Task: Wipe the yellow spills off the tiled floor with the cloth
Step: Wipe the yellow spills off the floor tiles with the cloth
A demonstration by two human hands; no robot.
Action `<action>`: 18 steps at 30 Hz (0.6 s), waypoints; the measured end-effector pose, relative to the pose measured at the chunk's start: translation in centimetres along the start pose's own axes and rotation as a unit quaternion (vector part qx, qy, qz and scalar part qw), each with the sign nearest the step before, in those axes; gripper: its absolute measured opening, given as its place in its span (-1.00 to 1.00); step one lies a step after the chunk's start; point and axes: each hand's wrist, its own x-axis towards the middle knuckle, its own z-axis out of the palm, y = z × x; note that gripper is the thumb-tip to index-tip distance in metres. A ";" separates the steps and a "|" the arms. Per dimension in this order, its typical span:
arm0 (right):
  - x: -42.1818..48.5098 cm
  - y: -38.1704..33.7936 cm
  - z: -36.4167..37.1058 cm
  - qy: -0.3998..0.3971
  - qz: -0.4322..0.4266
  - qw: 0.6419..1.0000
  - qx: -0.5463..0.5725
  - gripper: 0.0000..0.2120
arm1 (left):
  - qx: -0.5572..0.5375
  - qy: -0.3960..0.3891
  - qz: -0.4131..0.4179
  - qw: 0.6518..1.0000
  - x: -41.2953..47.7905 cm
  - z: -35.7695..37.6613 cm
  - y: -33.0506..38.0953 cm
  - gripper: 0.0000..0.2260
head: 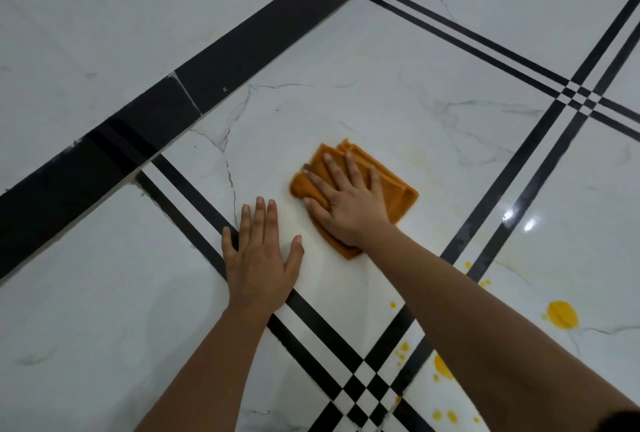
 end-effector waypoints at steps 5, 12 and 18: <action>-5.7 3.5 1.2 0.001 -0.115 0.993 -0.027 -0.46 | 0.009 -0.024 0.033 0.999 -0.4 -0.2 0.6 -0.28; -2.6 5.9 0.0 0.028 -0.003 0.999 -0.020 -0.44 | -0.003 -0.026 0.078 0.997 2.5 0.3 5.0 -0.27; -5.2 12.3 -1.1 0.078 0.203 0.975 0.050 -0.45 | -0.018 -0.035 0.117 0.992 2.5 0.8 8.7 -0.29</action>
